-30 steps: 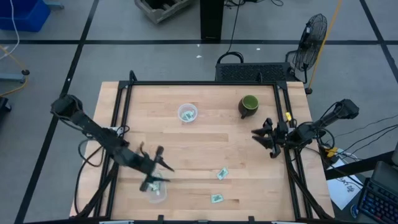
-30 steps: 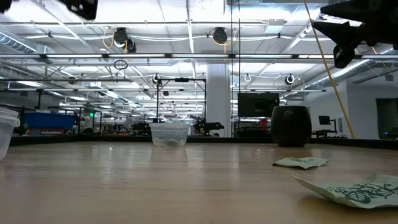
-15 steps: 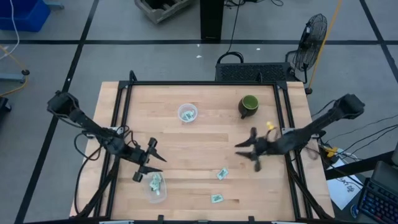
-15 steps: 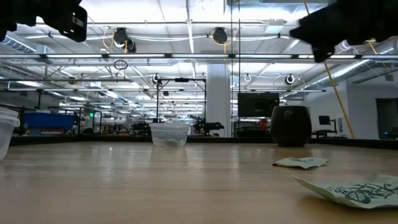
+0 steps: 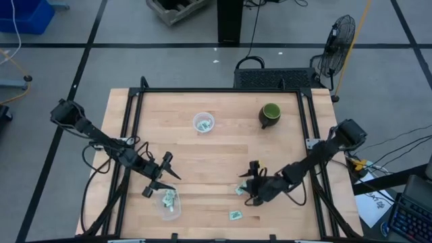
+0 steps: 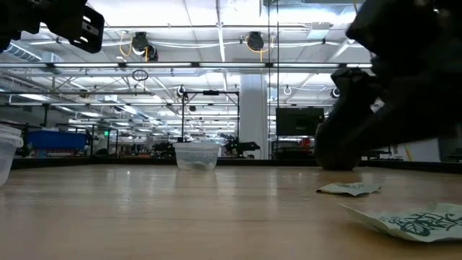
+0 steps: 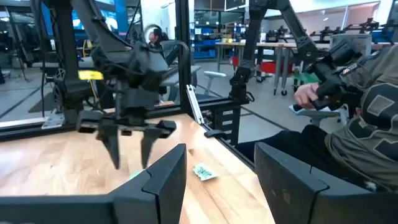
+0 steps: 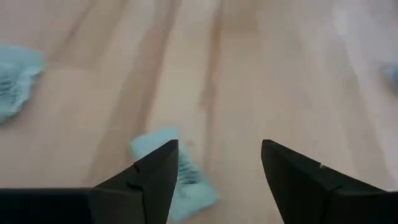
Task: Pick and place Stevia / Truvia into bins
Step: Put the stevia packet into the transparent circle container
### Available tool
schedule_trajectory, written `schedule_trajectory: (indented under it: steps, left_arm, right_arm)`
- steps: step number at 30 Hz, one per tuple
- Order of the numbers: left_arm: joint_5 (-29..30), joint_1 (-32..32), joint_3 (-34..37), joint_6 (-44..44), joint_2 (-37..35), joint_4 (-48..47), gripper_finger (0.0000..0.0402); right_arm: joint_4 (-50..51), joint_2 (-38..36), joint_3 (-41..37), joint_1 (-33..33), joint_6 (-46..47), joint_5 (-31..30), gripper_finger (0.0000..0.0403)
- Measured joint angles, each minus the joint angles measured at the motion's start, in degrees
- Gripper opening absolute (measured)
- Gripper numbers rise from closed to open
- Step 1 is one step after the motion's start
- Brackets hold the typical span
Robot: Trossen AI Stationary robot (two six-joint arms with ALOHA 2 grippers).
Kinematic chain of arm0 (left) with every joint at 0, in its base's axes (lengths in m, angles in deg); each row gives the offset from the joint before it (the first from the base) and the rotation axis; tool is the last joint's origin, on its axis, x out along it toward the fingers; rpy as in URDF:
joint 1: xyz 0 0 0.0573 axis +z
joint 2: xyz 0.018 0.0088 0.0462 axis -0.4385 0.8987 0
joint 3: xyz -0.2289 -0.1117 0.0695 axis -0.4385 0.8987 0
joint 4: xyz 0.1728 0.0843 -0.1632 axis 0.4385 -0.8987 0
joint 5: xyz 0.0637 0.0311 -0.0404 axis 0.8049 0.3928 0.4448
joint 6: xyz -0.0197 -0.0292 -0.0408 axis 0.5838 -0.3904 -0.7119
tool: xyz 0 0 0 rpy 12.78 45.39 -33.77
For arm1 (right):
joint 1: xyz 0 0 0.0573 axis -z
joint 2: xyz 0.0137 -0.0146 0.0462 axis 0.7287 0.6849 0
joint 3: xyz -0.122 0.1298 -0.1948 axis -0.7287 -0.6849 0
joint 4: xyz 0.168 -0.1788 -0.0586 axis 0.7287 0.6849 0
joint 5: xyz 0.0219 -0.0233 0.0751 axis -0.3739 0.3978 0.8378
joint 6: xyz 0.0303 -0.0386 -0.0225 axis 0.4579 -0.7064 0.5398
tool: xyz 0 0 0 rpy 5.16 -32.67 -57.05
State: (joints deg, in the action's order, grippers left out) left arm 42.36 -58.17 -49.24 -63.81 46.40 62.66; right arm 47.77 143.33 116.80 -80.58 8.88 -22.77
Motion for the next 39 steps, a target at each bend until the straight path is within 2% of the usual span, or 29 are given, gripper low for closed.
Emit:
schedule_trajectory:
  steps: [8,14,19,32,39]
  left_arm:
    - [1.49,0.00,0.00,0.02,0.02,-0.40,0.0196]
    - [1.51,0.00,0.00,0.03,0.02,-0.10,0.0195]
    - [2.06,0.00,-0.02,0.20,0.02,0.19,0.0196]
    - [3.15,0.00,-0.02,0.10,0.02,0.32,0.0196]
    - [3.14,0.00,-0.02,0.03,0.02,0.32,0.0196]
  right_arm:
    - [1.26,2.62,0.30,-2.80,3.29,3.04,0.0219]
    - [3.15,4.64,0.57,-2.44,6.88,3.19,0.0205]
    - [3.28,5.15,0.59,-1.17,10.02,5.92,0.0193]
    - [3.51,5.15,0.54,0.95,12.92,9.63,0.0103]
    - [-1.34,5.39,0.30,1.50,7.05,9.29,0.0078]
